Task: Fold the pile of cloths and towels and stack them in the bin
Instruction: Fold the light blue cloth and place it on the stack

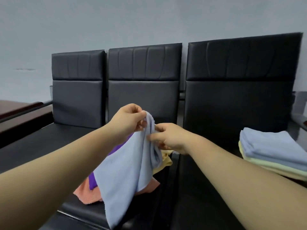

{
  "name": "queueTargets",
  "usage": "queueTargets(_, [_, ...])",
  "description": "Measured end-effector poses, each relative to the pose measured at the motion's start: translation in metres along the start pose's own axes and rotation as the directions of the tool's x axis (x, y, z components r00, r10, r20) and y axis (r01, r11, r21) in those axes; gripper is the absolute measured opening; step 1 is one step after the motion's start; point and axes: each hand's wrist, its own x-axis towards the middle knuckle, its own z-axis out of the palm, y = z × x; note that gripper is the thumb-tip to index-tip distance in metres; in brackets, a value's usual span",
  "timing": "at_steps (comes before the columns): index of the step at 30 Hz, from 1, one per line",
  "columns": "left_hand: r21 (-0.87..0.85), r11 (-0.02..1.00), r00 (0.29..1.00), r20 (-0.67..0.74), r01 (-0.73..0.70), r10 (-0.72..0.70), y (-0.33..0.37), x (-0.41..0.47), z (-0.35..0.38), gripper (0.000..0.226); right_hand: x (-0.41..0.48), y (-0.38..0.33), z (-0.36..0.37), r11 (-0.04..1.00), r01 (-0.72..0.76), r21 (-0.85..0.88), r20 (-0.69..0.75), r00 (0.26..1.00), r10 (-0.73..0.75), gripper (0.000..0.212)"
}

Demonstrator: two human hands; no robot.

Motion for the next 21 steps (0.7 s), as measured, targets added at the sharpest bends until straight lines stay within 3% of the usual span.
queueTargets(5, [0.055,0.998,0.998,0.069,0.001,-0.005,-0.001,-0.007,0.02,0.005,-0.027,-0.003,-0.03,0.998,0.008,0.054,-0.063,0.998,-0.005,0.011])
queueTargets(7, [0.156,0.986,0.975,0.205,0.058,-0.09,-0.014,-0.011,0.027,0.017,-0.037,-0.002,-0.048,0.987,0.007,0.158,-0.062,0.998,0.003,0.006])
queueTargets(9, [0.277,0.958,0.903,0.391,0.069,-0.178,-0.029,-0.017,0.041,0.039,-0.05,0.0,-0.066,0.956,0.011,0.292,-0.112,0.993,0.022,0.016])
queueTargets(11, [0.274,0.96,0.851,0.486,0.065,-0.197,-0.039,-0.024,0.063,0.042,-0.068,0.003,-0.084,0.933,0.01,0.358,-0.184,0.981,0.06,0.015])
queueTargets(14, [0.201,0.977,0.867,0.471,0.075,-0.163,-0.041,-0.027,0.112,0.036,-0.091,0.014,-0.117,0.915,-0.012,0.403,-0.303,0.942,0.146,0.023])
queueTargets(16, [0.076,0.986,0.884,0.438,0.145,-0.164,-0.038,-0.026,0.146,0.042,-0.1,0.023,-0.138,0.901,-0.004,0.433,-0.393,0.899,0.193,0.016])
queueTargets(18, [-0.02,0.986,0.902,0.408,0.165,-0.143,-0.038,-0.025,0.178,0.03,-0.109,0.043,-0.16,0.91,0.033,0.413,-0.514,0.833,0.204,0.008])
queueTargets(21, [0.13,0.99,0.926,0.363,0.063,-0.106,-0.053,-0.029,0.205,0.044,-0.123,0.083,-0.177,0.968,-0.065,0.243,-0.582,0.789,0.199,0.041])
